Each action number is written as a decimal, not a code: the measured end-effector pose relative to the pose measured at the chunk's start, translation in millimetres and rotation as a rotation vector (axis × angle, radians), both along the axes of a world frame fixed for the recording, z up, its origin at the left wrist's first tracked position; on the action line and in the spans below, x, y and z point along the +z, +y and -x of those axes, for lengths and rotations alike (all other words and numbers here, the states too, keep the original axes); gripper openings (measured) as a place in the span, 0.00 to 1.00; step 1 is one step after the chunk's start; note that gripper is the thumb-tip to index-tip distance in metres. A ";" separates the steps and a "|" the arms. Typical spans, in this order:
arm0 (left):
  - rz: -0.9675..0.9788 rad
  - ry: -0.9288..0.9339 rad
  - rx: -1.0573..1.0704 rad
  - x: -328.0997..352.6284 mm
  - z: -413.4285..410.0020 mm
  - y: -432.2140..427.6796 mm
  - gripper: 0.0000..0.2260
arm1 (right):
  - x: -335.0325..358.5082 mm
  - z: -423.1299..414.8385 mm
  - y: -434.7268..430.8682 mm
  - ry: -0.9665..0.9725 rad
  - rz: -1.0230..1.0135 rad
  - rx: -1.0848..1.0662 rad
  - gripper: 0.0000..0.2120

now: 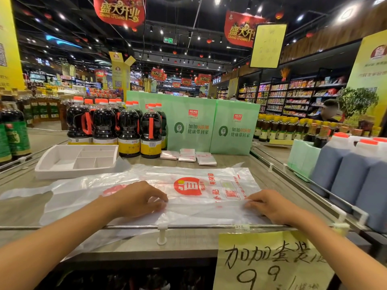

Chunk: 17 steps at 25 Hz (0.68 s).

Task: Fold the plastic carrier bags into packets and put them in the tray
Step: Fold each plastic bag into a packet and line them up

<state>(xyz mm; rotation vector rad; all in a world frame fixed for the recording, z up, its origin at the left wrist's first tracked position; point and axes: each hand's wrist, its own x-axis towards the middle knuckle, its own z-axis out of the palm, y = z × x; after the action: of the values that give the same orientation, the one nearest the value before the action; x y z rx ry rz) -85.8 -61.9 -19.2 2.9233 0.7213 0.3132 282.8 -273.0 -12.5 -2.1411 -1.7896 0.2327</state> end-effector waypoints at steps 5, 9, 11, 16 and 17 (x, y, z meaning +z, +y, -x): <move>-0.131 0.009 -0.026 7.2 -0.9 -7.8 0.11 | 0.9 -2.1 0.7 -0.006 -0.062 -0.077 0.10; -0.167 -0.042 0.025 5.0 1.0 4.1 0.07 | 4.2 -9.9 -2.9 0.046 -0.094 -0.105 0.10; -0.147 -0.099 0.053 3.3 4.3 15.2 0.06 | 7.6 -16.9 -6.3 0.073 -0.118 -0.126 0.09; -0.040 -0.172 0.135 7.9 8.8 38.2 0.08 | 14.3 -27.3 -13.6 0.277 -0.144 -0.221 0.03; -0.015 -0.150 0.155 11.0 9.8 42.6 0.09 | 14.6 -29.0 -12.1 0.300 -0.140 -0.234 0.03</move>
<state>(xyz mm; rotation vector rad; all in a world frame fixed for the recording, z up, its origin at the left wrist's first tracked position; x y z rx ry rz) -95.5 -19.3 -8.3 2.8242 0.9268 0.5488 311.8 -285.1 2.1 -2.0670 -1.3383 0.3390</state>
